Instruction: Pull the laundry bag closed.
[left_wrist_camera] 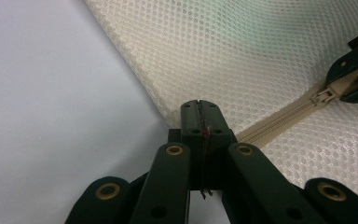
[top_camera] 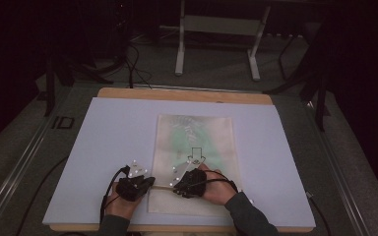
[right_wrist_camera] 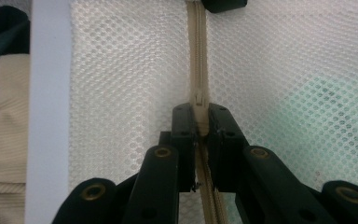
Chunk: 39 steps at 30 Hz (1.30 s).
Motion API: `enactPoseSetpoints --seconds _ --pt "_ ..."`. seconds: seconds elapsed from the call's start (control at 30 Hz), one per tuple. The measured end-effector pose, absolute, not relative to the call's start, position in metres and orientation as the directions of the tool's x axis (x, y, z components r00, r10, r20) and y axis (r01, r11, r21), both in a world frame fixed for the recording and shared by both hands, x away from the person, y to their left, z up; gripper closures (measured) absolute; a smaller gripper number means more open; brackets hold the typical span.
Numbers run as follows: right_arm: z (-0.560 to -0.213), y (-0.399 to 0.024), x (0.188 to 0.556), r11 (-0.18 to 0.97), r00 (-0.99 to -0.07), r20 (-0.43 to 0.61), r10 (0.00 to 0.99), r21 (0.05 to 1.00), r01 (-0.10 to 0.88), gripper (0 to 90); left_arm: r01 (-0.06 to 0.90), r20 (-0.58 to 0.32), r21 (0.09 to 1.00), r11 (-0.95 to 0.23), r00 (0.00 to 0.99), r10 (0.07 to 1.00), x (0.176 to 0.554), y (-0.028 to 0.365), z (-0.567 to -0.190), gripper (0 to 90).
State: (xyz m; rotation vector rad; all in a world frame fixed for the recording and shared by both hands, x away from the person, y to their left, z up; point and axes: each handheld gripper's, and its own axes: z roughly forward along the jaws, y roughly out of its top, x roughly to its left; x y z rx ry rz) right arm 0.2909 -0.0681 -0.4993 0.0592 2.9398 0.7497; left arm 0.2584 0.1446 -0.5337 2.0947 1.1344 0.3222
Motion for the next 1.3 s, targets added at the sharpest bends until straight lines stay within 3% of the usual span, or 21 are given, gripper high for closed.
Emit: enactPoseSetpoints --seconds 1.3 --pt "-0.496 -0.088 0.286 0.877 -0.991 -0.1 0.084 0.48 0.026 82.4 0.625 -0.117 0.698 -0.349 0.581 0.806 0.258 0.145 -0.534 89.4"
